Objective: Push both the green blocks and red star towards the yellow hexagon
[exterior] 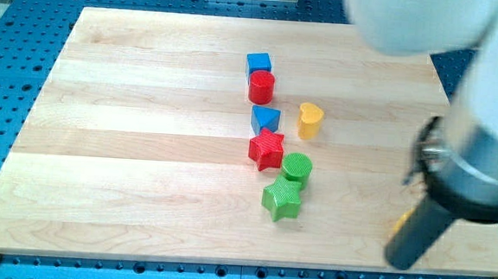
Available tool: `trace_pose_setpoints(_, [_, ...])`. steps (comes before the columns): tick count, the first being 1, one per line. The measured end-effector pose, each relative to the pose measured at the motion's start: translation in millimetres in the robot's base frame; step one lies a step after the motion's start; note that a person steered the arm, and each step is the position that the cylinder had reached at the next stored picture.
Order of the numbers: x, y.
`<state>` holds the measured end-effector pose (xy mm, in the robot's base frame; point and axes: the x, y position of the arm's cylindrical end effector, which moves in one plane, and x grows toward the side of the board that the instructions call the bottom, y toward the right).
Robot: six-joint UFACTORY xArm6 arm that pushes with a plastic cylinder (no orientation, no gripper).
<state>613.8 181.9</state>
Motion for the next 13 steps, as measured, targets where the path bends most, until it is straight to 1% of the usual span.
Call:
trace_pose_setpoints(1, [-6.6,11.8])
trace_pose_setpoints(2, [-9.7,11.7])
trace_pose_setpoints(3, [-13.7,-16.5])
trace_pose_setpoints(4, [-2.7,-119.0])
trace_pose_setpoints(5, [-31.7,-166.9])
trace_pose_setpoints(6, [-41.2,-162.5])
trace_pose_setpoints(7, [-56.9,-120.0])
trace_pose_setpoints(8, [-64.1,-104.0])
trace_pose_setpoints(9, [-88.2,-97.2])
trace_pose_setpoints(10, [-108.8,-60.0])
trace_pose_setpoints(11, [-135.9,-70.4])
trace_pose_setpoints(12, [-153.2,-28.0])
trace_pose_setpoints(13, [-160.7,-23.2])
